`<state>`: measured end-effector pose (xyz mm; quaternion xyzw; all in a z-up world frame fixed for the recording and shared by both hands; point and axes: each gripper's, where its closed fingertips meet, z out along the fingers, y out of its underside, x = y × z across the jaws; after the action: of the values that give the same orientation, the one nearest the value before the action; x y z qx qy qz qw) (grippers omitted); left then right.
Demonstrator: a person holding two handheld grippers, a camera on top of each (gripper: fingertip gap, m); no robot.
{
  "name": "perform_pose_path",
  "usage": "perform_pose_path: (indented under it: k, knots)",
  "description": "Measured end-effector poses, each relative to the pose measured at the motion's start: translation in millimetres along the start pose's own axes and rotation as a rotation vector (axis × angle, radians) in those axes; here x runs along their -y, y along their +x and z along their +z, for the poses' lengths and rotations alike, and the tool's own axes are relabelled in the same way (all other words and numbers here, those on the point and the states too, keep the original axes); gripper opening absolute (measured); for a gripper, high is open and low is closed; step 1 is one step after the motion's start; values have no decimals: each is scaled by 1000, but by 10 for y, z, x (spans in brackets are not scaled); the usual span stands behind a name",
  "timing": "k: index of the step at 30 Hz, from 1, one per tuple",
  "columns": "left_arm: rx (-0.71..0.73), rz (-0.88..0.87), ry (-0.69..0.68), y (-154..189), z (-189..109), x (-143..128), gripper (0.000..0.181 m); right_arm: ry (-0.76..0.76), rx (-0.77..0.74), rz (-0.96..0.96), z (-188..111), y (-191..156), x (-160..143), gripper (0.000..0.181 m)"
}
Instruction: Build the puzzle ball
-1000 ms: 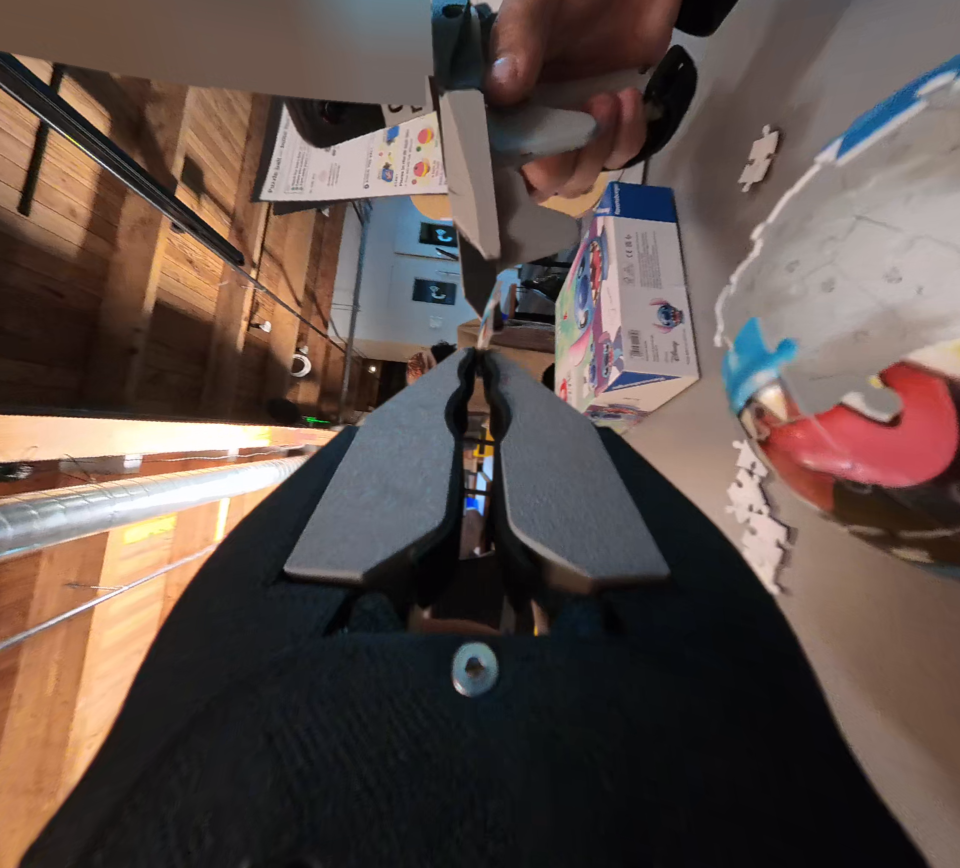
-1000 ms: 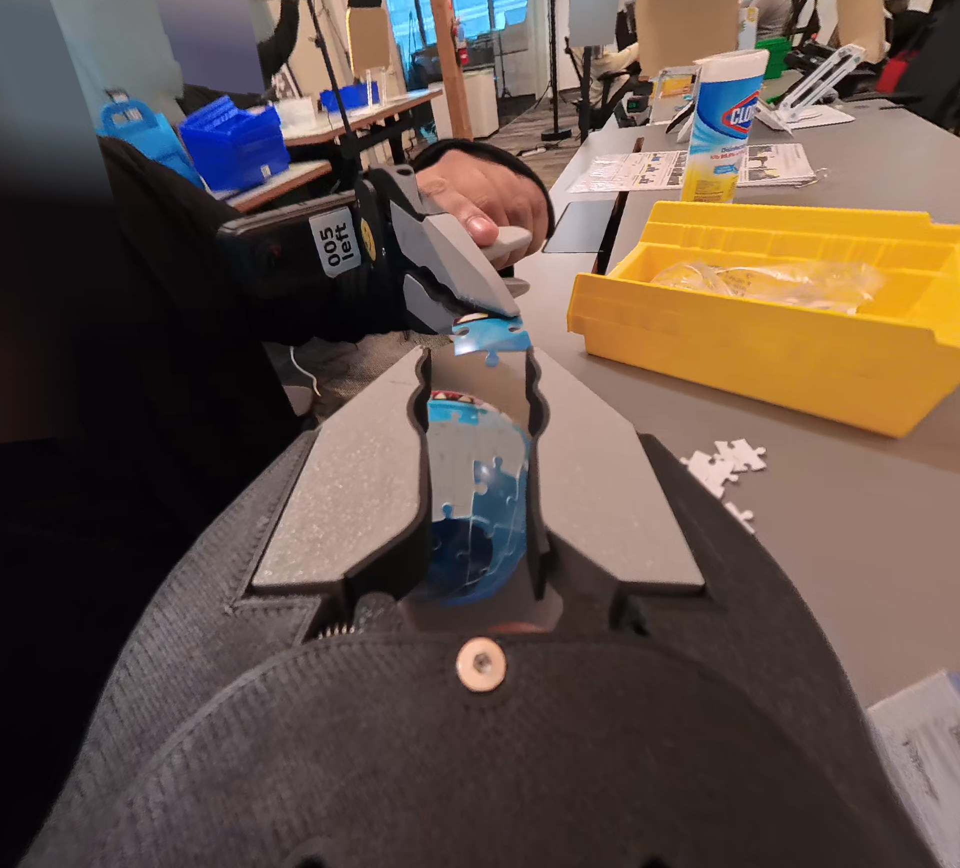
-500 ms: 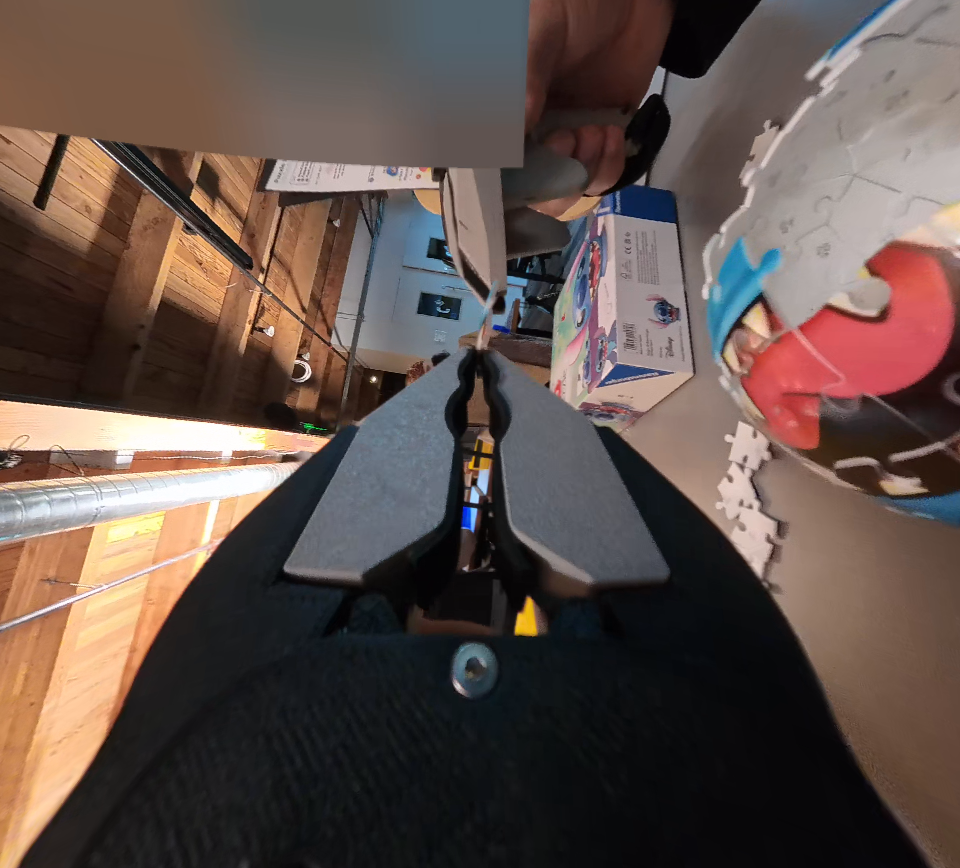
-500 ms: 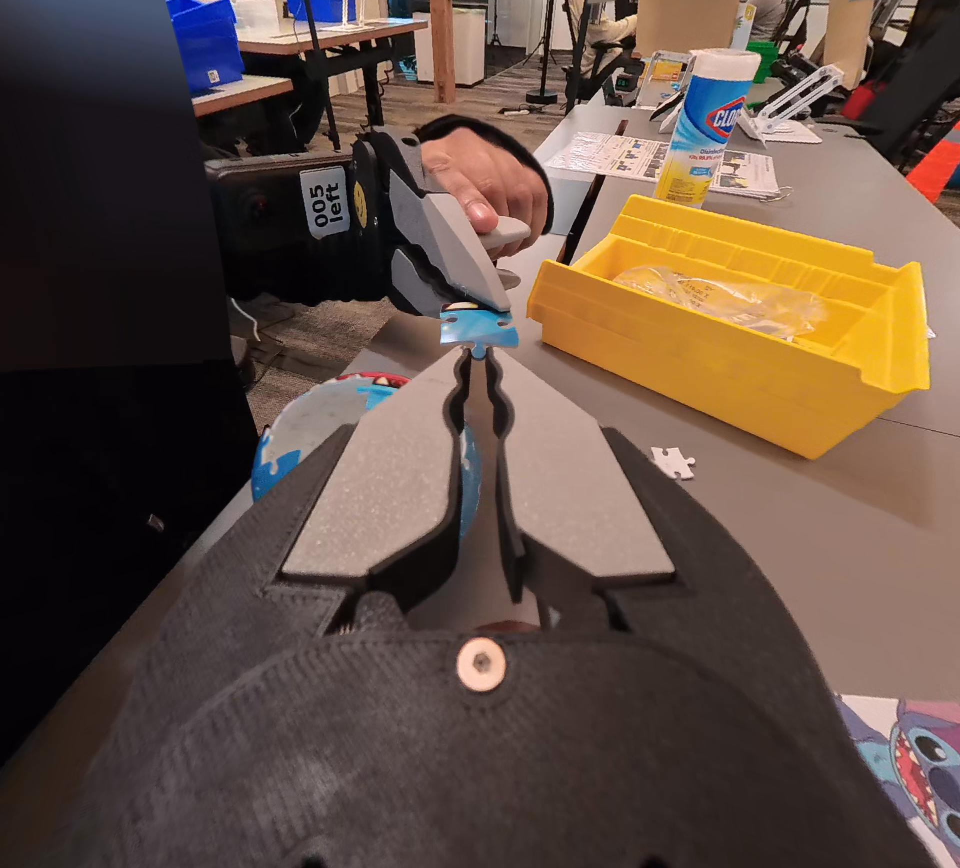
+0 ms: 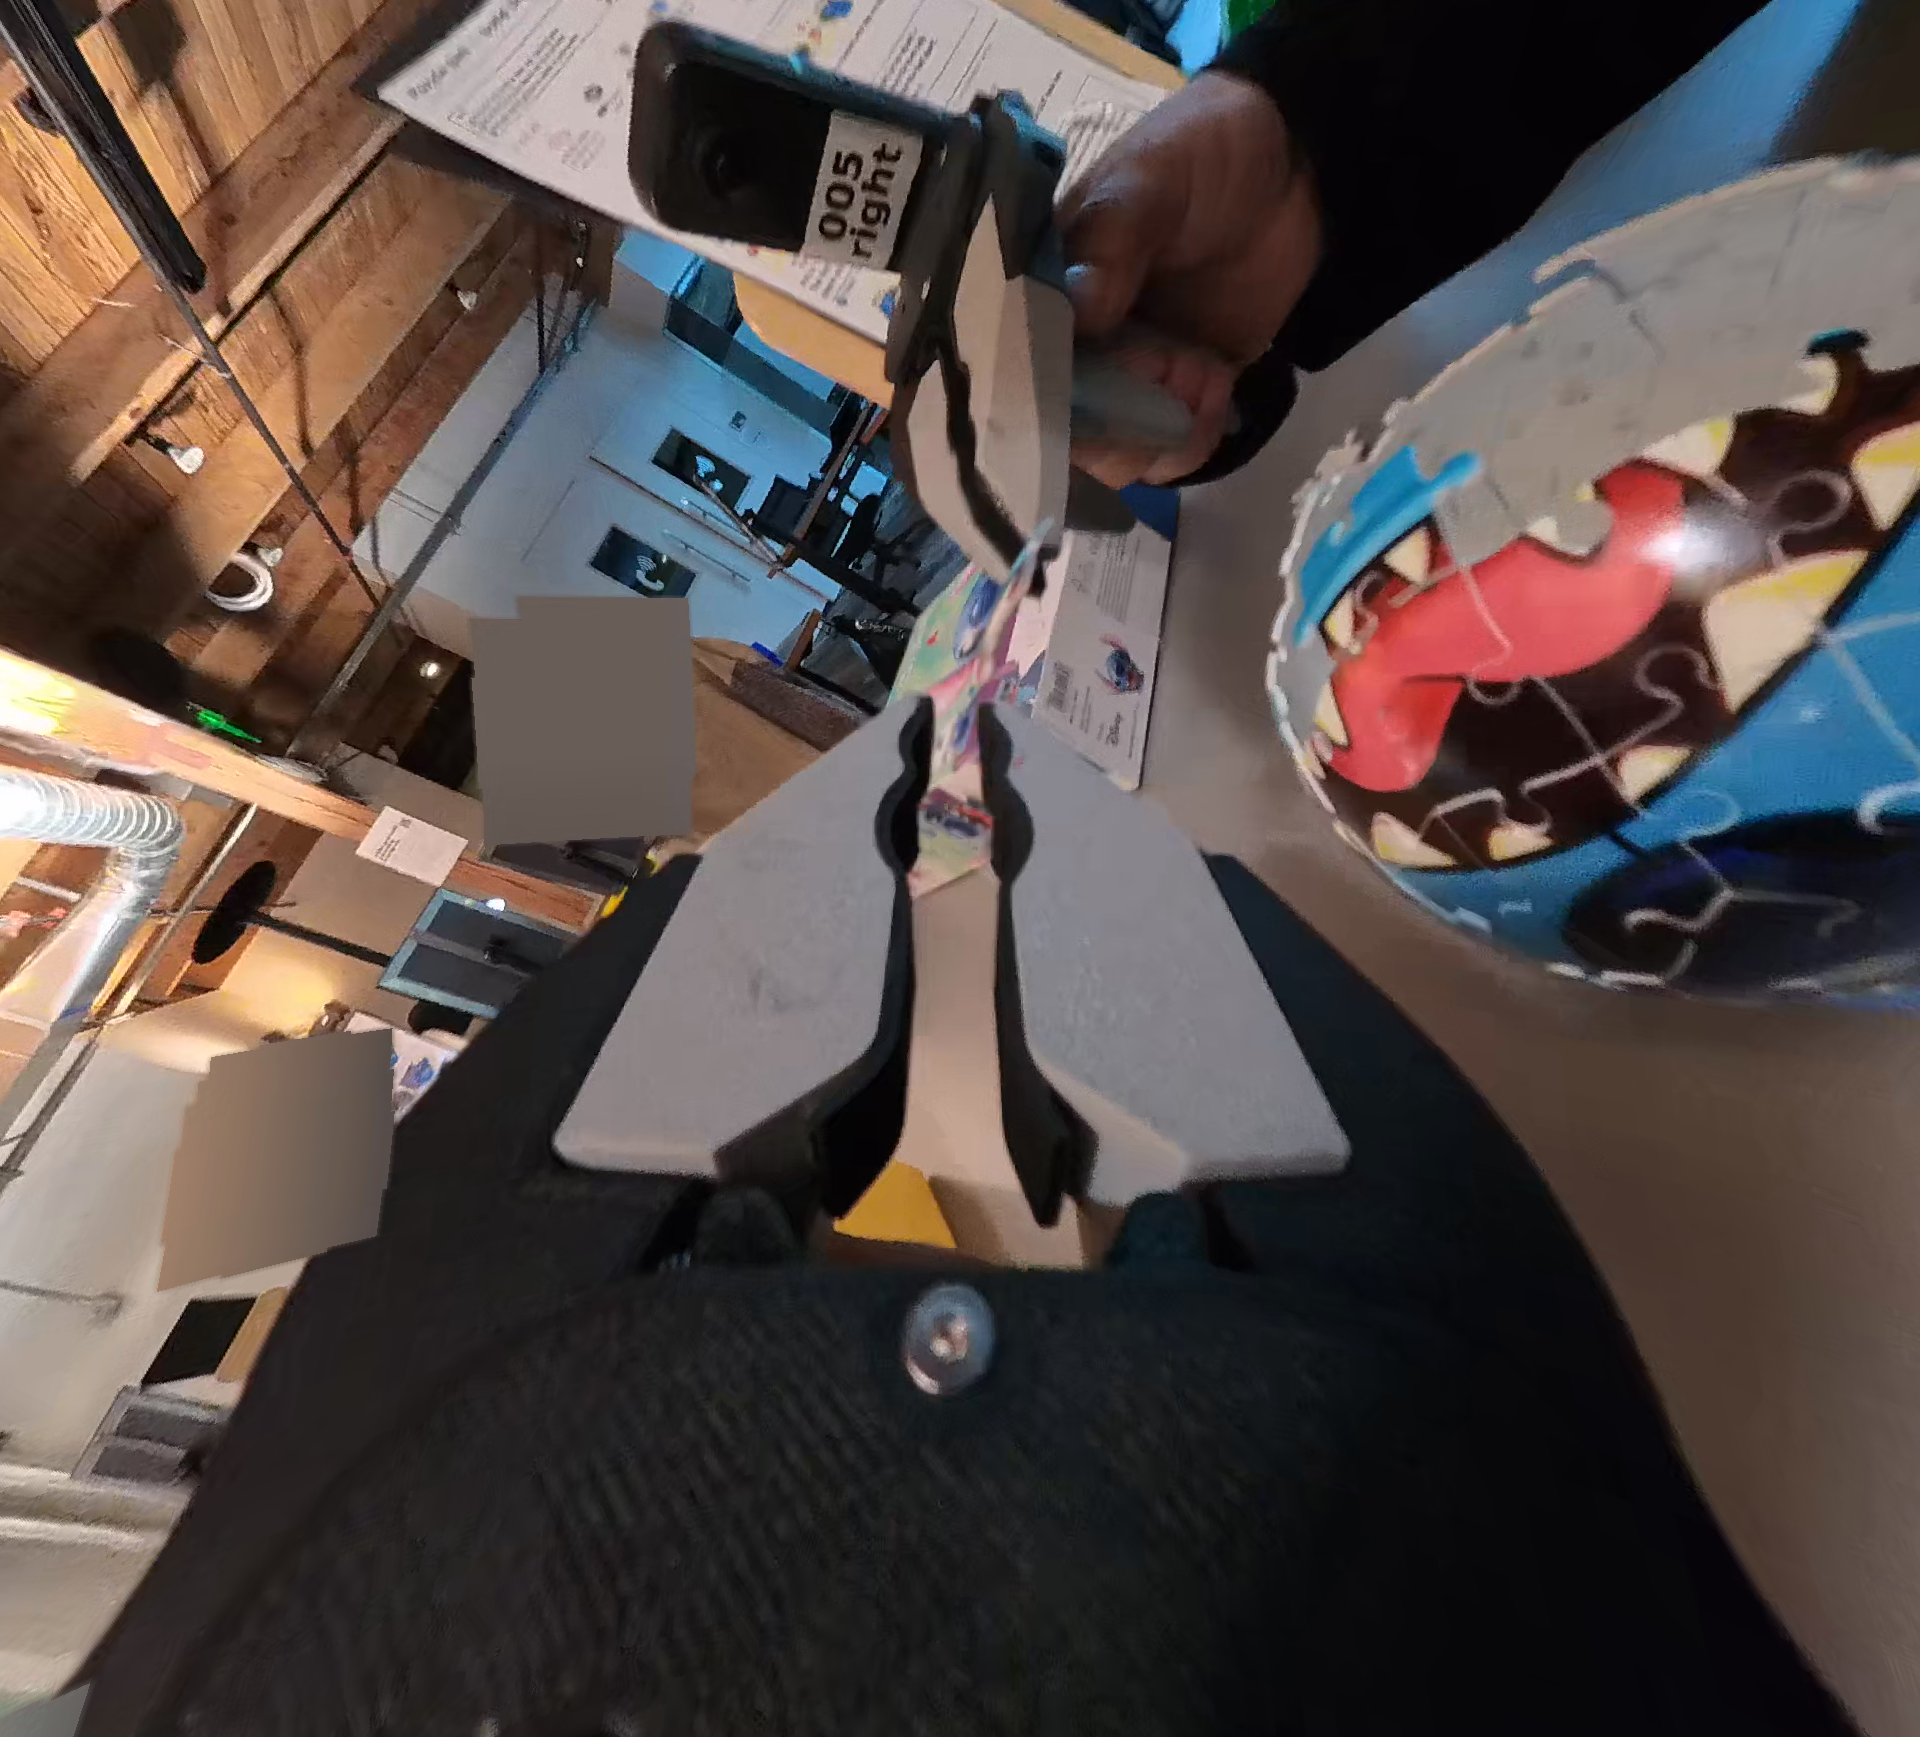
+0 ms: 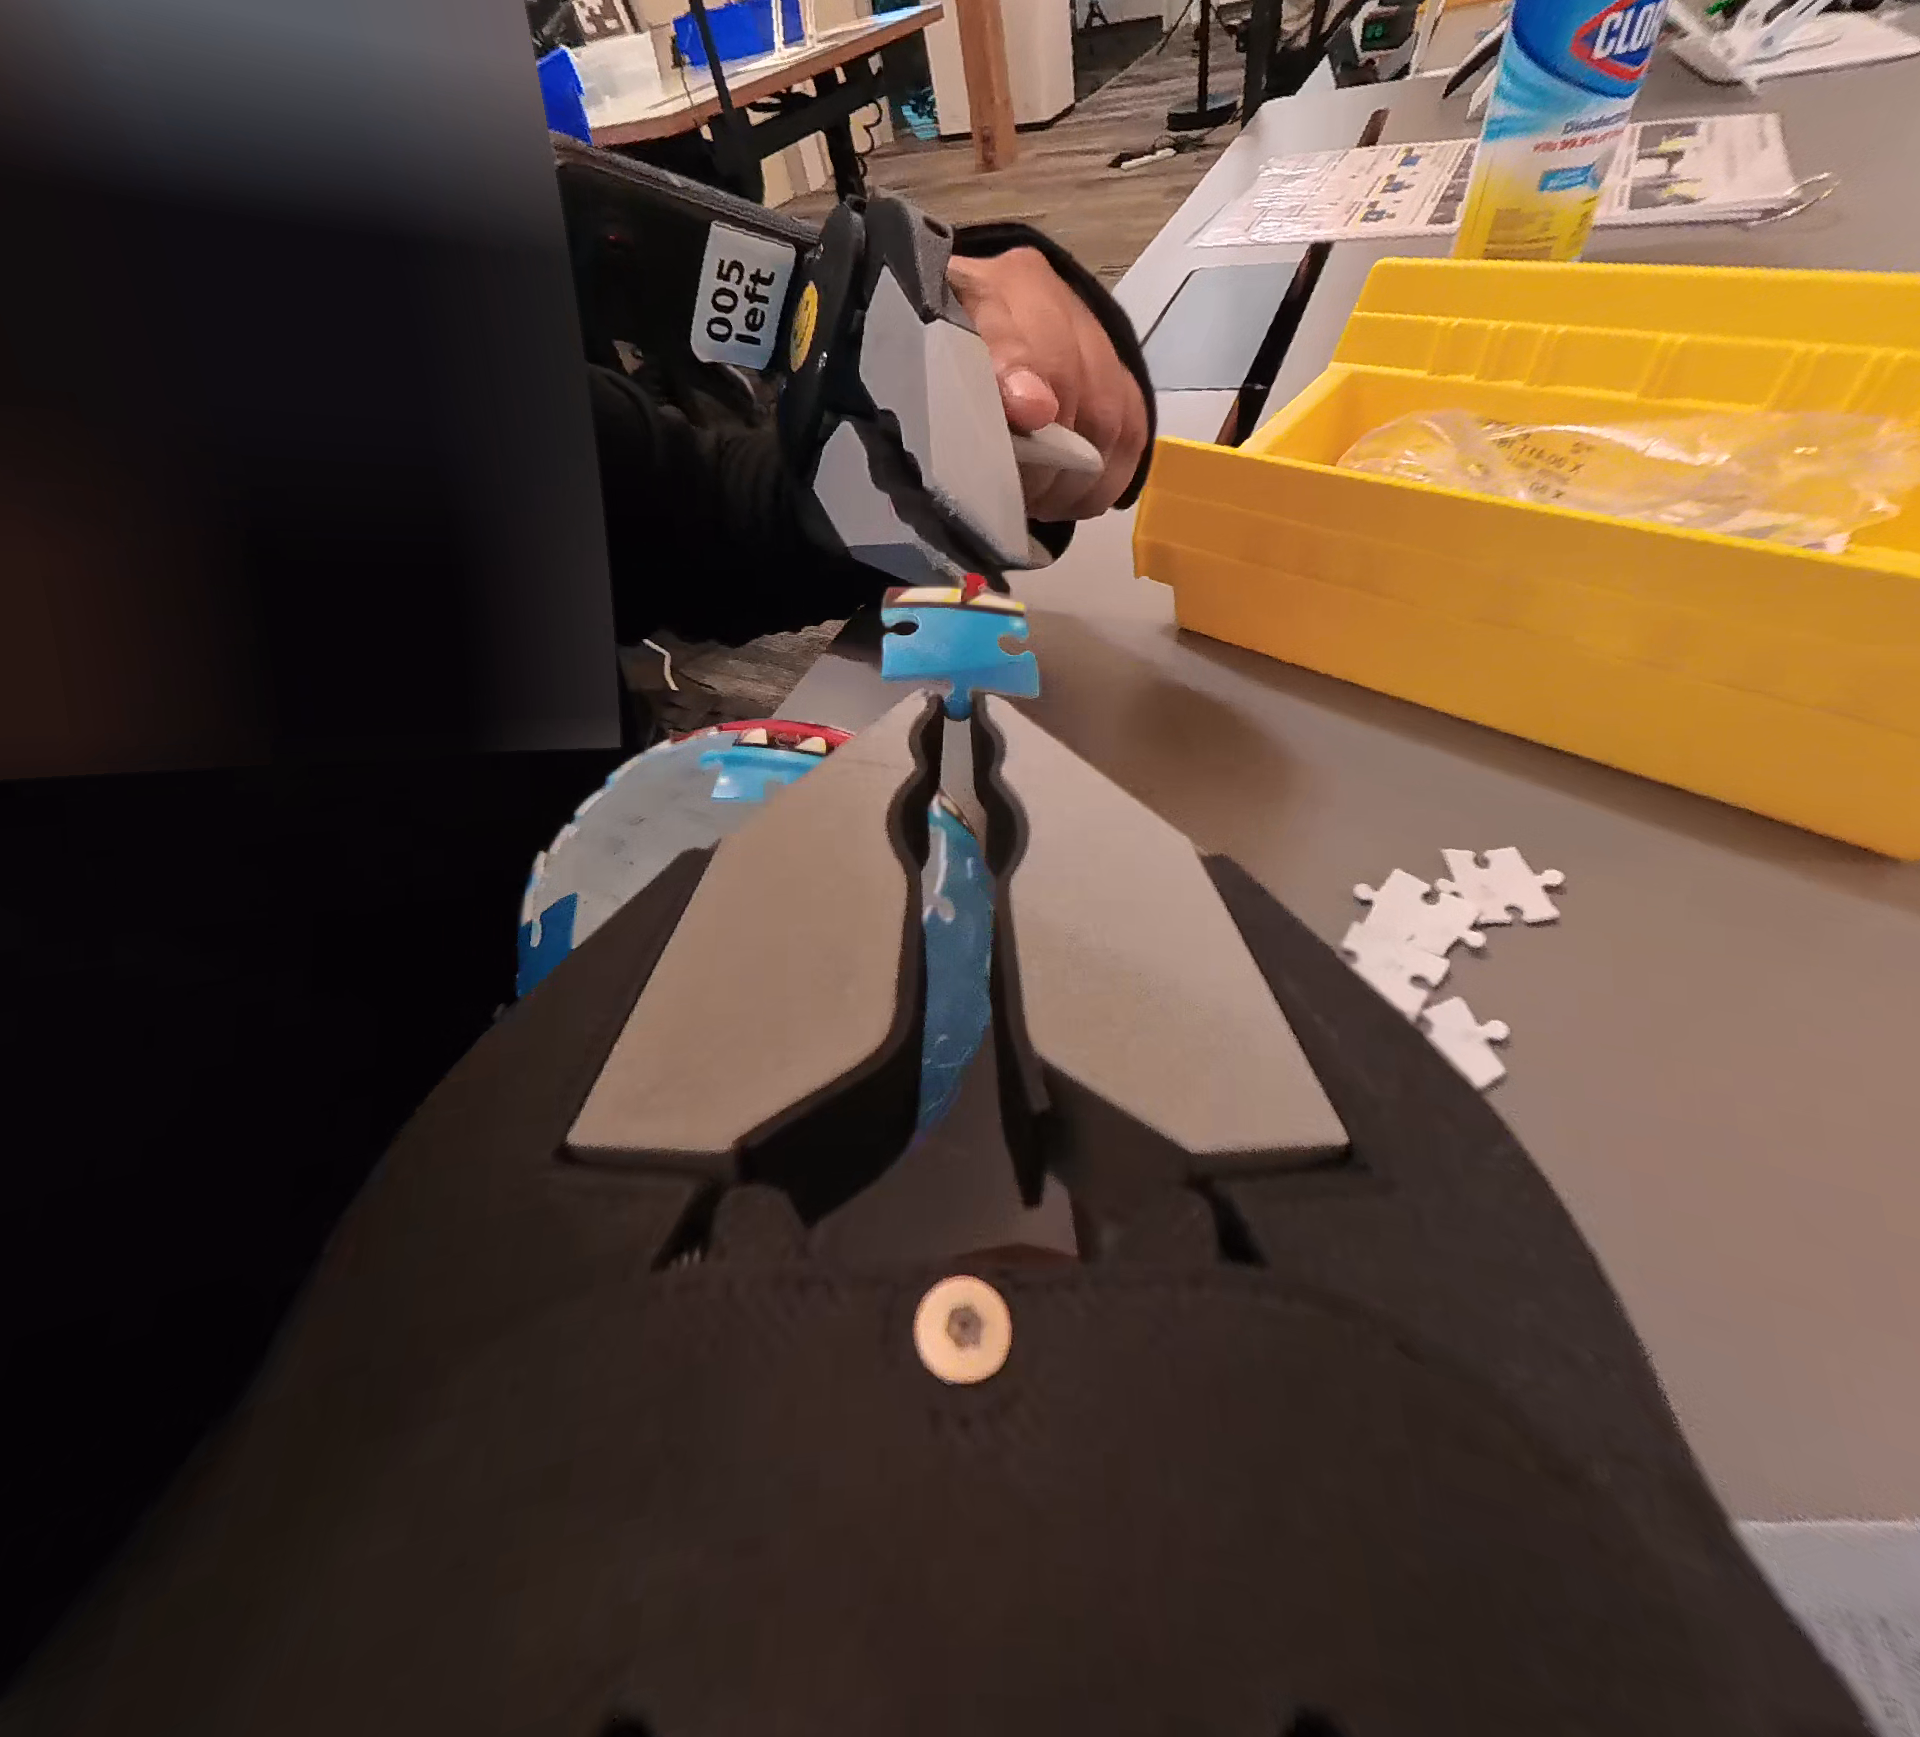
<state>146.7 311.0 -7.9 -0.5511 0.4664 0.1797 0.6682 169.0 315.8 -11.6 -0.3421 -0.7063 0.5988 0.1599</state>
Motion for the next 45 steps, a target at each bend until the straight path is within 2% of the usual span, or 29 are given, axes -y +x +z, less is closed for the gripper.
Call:
perform_pose_path:
  k: [3, 7, 16, 21, 26, 33, 39, 45]
  knots:
    - [9, -35, -46, -7, -110, -141, 5, -51, 10, 39, 4, -13, -107, 1]
    - [8, -144, 2, 12, -229, -121, 3, -113, 16, 57, 21, -47, -216, 1]
    - [-50, -221, 22, 143, -219, -72, 1, -244, 35, 89, 55, -103, -311, 1]
    - [-83, -206, -22, 228, -183, -117, 3, -289, 53, 120, 74, -132, -331, 2]
    - [-196, -318, -83, 329, -157, -128, 7, -319, 72, 128, 114, -161, -361, 2]
    - [-306, -545, -90, 223, -126, -74, 0, -325, 75, 131, 126, -171, -369, 2]
    - [-299, -651, -69, 140, -82, -76, 0, -325, 71, 133, 129, -148, -411, 2]
    - [-306, -661, -102, 217, -71, -165, 0, -330, 86, 149, 127, -160, -420, 2]
